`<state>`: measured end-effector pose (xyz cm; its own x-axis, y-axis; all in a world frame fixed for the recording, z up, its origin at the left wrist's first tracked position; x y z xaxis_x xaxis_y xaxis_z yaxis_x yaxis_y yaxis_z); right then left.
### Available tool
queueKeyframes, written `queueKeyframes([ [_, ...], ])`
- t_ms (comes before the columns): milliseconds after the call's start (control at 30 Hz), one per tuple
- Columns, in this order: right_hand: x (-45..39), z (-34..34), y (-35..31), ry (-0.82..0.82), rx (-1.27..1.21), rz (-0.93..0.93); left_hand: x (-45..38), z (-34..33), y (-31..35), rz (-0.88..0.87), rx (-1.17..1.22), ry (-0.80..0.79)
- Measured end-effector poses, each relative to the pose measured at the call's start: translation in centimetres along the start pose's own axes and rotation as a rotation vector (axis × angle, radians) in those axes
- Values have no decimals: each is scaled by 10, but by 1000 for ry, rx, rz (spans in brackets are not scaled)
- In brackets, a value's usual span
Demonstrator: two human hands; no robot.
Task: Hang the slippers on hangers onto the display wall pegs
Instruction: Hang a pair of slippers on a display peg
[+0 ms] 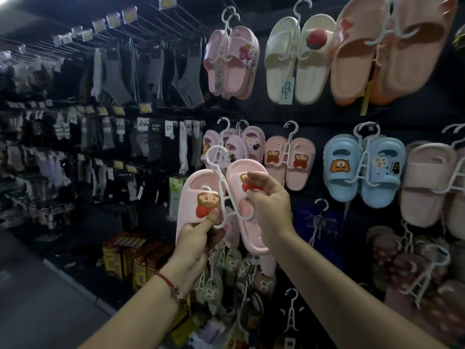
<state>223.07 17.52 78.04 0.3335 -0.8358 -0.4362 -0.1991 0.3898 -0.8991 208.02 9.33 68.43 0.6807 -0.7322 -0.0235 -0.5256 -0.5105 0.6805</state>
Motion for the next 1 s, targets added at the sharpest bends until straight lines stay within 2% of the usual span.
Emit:
queueKeyframes([
  [133, 9, -8, 1, -30, 47, 18, -14, 3, 7, 23, 46, -26],
  [400, 35, -7, 16, -191, 518, 151, -38, 0, 2, -1, 65, -194],
  [533, 32, 6, 11, -40, 762, 192, -47, -7, -13, 61, 54, -275],
  [633, 17, 6, -8, 65, 791, 214, -46, -16, -32, 132, 43, -330],
  [700, -2, 5, -16, 106, 903, 161, -44, -21, -47, 189, 5, -364],
  [800, -33, 18, -11, 140, 1120, -37, -43, -27, -67, 245, -56, -411],
  [1000, -67, 48, -12, 183, 1124, -84, -37, -40, -91, 439, -257, -412],
])
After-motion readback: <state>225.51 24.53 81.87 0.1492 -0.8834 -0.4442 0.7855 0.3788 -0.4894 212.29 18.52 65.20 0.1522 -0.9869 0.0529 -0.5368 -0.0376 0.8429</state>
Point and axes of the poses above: each hand's wrist, its own x-axis away from the middle knuckle, its own z-axis out of the back of the hand, y = z × x, the point moved 9 cm from there along -x, towards the middle knuckle, and after that the axes turned 14 degrees about x, right-handed, at the moved point
